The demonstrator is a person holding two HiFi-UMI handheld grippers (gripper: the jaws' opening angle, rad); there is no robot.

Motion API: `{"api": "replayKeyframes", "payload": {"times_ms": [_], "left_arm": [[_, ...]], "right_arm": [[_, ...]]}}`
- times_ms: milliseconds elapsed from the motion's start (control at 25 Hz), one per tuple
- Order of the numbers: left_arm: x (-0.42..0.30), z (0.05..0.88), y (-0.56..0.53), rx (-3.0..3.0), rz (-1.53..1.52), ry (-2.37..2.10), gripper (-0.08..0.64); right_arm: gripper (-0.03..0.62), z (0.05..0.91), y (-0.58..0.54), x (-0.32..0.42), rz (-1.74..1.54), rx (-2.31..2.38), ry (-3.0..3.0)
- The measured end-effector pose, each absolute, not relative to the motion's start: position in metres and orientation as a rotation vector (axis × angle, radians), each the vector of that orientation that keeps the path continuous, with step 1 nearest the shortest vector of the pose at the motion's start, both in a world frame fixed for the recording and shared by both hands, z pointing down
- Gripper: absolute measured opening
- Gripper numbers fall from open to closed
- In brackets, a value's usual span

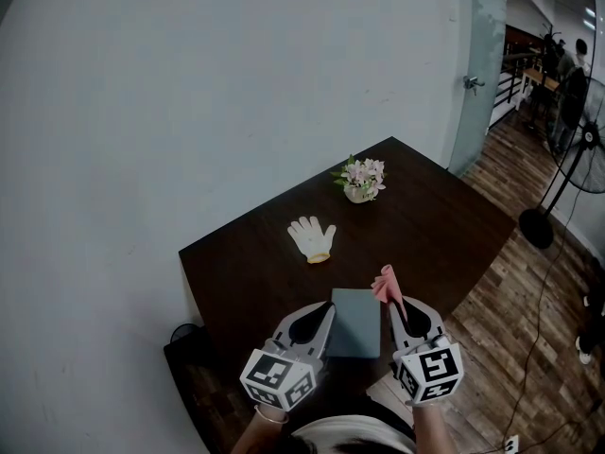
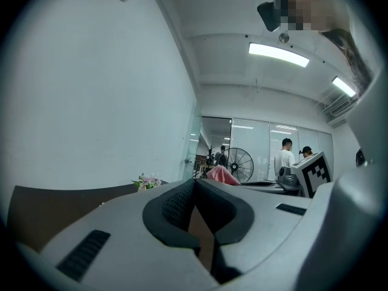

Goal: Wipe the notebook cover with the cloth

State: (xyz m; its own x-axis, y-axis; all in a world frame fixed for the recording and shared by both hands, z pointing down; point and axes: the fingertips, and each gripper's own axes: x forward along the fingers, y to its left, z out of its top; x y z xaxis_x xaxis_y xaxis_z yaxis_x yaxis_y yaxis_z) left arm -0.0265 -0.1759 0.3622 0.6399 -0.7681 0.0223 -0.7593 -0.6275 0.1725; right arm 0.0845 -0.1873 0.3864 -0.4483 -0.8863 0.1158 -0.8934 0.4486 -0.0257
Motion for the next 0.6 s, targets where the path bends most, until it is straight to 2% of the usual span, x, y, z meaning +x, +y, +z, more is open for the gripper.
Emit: {"api": "replayKeyframes", "payload": {"times_ms": [600], "left_arm": [[-0.0234, 0.3684, -0.1823, 2.689, -0.063, -1.238, 0.018]], "right_arm": [[0.032, 0.3874, -0.1908, 0.0862, 0.133, 1.618, -2.592]]}}
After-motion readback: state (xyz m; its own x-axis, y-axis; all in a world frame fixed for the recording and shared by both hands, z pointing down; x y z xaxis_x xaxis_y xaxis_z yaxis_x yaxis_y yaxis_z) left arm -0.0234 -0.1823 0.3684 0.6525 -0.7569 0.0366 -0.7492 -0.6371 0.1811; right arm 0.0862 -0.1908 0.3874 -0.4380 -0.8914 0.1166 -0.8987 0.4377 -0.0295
